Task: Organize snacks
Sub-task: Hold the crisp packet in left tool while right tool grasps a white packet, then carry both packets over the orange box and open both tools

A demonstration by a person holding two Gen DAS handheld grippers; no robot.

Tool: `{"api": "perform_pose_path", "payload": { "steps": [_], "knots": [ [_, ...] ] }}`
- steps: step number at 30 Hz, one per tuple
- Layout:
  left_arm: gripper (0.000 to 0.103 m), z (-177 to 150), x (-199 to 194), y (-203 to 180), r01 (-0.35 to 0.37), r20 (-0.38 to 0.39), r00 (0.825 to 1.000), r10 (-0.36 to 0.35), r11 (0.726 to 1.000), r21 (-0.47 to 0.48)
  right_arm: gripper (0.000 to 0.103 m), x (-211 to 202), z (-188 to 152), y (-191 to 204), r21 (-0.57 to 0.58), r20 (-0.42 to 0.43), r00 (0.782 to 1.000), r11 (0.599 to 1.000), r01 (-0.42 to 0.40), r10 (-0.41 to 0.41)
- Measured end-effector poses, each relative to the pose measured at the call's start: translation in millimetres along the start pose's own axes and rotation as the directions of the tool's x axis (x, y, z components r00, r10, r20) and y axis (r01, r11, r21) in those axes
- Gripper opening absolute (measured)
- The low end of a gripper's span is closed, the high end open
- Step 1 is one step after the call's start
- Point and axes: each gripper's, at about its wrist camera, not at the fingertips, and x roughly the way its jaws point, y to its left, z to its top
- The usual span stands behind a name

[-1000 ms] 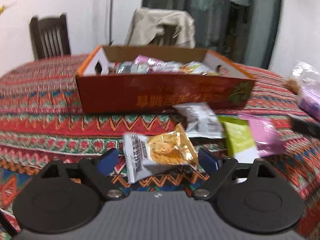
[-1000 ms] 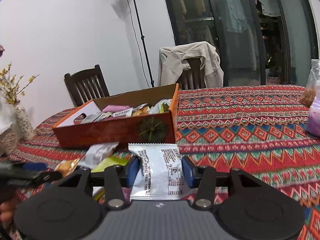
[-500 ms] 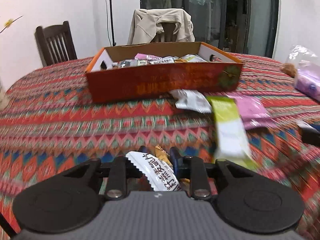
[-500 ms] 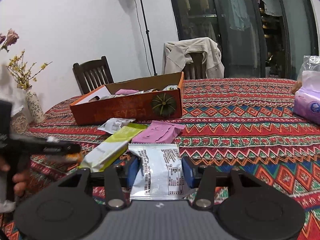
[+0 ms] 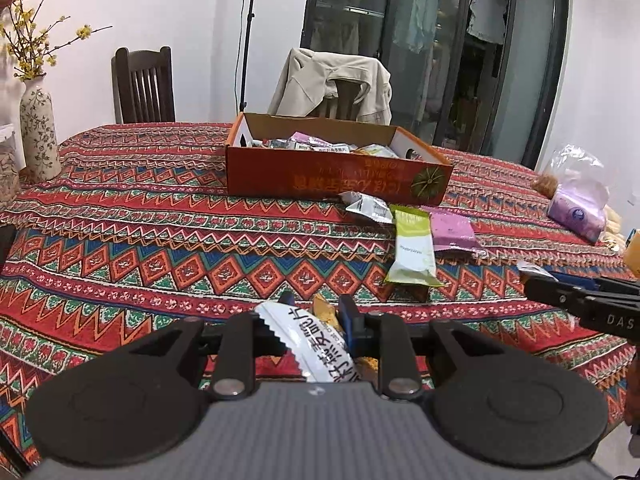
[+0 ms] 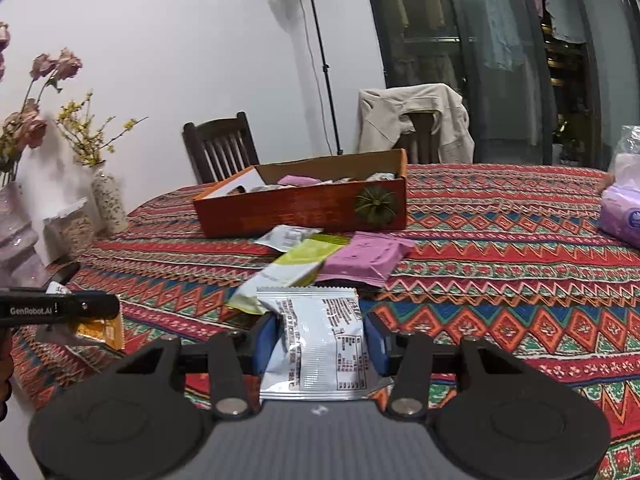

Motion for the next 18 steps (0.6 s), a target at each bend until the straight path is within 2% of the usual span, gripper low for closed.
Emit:
{"api": "perform_pose_path", "payload": {
  "steps": [5, 10, 15, 18],
  "knots": [
    [0.025, 21, 3, 1, 0.028, 0.039, 0.999, -0.030, 0.999, 0.033, 0.046, 0, 5, 5, -0.001, 0.003, 1.000, 1.000, -0.006, 0.006],
    [0.025, 84, 26, 11, 0.014, 0.134, 0.990, -0.032, 0.990, 0.137, 0.046, 13, 39, 5, -0.056, 0.044, 0.998, 0.998, -0.040, 0.042],
    [0.025, 165, 97, 27, -0.066, 0.174, 0.984, 0.040, 0.987, 0.146, 0.046, 61, 106, -7, -0.112, 0.091, 0.994, 0.993, -0.045, 0.055],
    [0.025, 208, 151, 35, -0.029, 0.143, 0.990, 0.012, 0.993, 0.116, 0.046, 113, 150, -21, -0.104, 0.080, 0.995, 0.993, -0.048, 0.056]
  ]
}}
